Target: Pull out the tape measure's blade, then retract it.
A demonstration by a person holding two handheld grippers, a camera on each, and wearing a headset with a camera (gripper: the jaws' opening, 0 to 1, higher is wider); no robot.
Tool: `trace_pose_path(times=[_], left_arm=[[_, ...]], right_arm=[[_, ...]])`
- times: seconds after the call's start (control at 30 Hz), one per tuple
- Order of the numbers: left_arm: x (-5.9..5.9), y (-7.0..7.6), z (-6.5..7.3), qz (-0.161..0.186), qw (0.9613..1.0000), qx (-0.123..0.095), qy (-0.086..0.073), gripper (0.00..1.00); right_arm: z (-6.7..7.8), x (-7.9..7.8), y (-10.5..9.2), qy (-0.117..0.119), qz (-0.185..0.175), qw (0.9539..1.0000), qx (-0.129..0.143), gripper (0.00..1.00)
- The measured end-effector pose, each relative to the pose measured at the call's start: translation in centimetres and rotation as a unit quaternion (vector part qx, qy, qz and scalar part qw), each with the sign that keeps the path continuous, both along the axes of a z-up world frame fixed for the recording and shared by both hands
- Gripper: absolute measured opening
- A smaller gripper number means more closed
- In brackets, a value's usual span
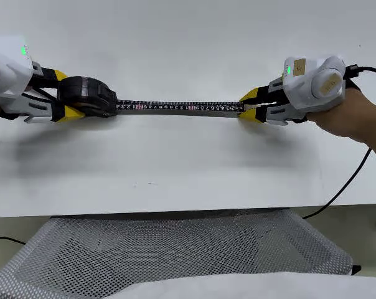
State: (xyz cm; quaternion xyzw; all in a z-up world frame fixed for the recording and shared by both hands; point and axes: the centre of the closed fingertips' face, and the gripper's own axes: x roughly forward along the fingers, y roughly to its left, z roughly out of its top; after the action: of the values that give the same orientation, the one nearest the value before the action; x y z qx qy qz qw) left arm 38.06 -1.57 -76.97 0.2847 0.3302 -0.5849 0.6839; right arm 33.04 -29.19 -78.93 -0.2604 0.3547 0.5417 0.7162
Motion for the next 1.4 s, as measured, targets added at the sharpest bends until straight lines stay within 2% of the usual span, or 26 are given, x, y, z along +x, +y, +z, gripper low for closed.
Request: trace_pose_path(times=[0.47,0.5,0.6,0.67,0.83,1.1,1.4], left_arm=[[-0.1,0.0,0.1,0.001,1.0000,0.007,-0.001,0.28],[-0.1,0.0,0.1,0.000,1.0000,0.007,-0.002,0.29],[-0.2,0.0,0.2,0.000,1.0000,0.007,0.000,0.29],[-0.2,-0.1,0.4,0.002,1.0000,0.002,0.001,0.30],[-0.1,-0.6,0.6,0.004,1.0000,-0.004,0.002,0.34],[0.0,-0.7,0.9,0.005,1.0000,-0.007,-0.001,0.34],[0.0,-0.7,1.1,0.015,0.9998,-0.010,-0.003,0.36]], right_arm=[[0.0,-0.4,0.1,0.011,0.001,0.9999,-0.001,0.10],[0.0,-0.6,0.1,0.018,-0.004,0.9998,0.002,0.10],[0.0,-0.7,0.0,0.020,-0.009,0.9998,0.001,0.11],[0.2,-0.5,0.0,0.032,-0.035,0.9988,0.013,0.16],[0.4,-0.3,0.3,0.025,-0.030,0.9992,0.012,0.17],[0.4,-0.3,0.5,0.024,-0.035,0.9990,0.016,0.18],[1.1,-0.2,0.5,0.017,-0.064,0.9974,0.029,0.21]])
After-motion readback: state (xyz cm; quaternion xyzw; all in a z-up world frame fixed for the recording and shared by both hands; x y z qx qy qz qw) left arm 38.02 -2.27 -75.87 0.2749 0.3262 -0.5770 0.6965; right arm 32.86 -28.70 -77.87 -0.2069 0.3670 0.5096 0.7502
